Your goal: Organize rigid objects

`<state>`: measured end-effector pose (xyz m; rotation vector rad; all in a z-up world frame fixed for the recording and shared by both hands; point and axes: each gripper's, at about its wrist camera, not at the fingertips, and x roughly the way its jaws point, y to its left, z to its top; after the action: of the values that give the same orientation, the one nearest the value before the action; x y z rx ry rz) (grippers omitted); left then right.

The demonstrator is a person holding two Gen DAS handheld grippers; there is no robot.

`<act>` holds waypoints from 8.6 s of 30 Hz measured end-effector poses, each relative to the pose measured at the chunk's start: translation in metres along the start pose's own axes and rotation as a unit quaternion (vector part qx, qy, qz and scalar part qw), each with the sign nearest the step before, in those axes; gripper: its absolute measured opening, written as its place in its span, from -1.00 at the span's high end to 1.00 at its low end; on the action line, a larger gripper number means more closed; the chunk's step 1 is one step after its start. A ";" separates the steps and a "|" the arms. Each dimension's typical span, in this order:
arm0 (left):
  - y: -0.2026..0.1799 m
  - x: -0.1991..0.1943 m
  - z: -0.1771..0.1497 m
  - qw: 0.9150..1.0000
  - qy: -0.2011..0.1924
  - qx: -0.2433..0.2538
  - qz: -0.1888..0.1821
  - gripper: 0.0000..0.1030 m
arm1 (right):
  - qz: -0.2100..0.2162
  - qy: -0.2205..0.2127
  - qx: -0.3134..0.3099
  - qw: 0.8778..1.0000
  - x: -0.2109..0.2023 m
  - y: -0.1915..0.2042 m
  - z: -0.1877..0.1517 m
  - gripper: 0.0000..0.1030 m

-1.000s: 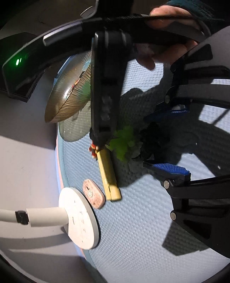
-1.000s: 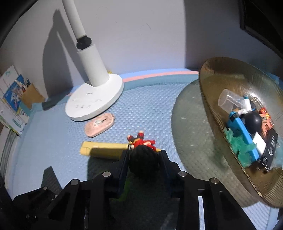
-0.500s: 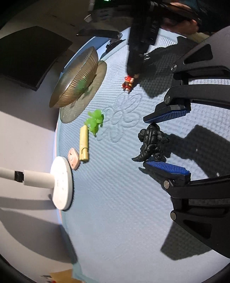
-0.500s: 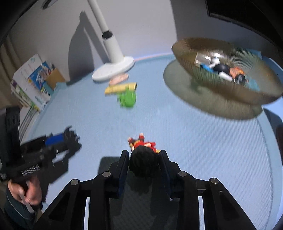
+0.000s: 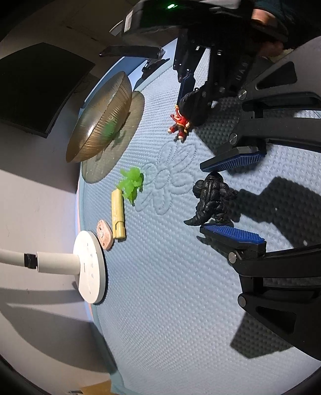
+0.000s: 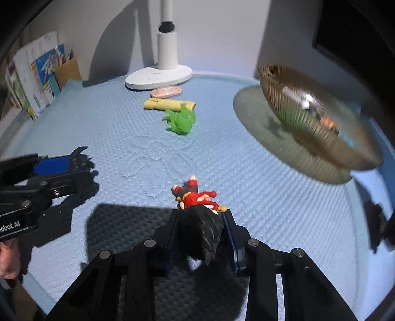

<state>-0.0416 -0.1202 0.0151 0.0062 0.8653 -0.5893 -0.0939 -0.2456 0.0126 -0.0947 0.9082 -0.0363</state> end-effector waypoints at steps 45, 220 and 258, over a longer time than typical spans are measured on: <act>-0.019 -0.012 0.127 0.996 -0.088 -0.019 0.010 -0.51 | -0.043 -0.059 0.233 0.970 -0.063 -0.176 0.088 0.23; -0.065 -0.034 0.151 0.980 -0.129 -0.015 0.148 -0.53 | -0.083 -0.098 0.183 0.975 -0.082 -0.162 0.091 -0.54; 0.070 -0.027 0.003 0.971 -0.109 -0.121 0.172 -0.63 | -0.029 -0.088 0.067 0.993 0.012 0.029 0.041 -0.71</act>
<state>-0.0190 -0.0493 0.0201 -0.1263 0.6956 -0.1524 -0.0544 -0.2151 0.0260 -0.0001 0.7246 -0.1407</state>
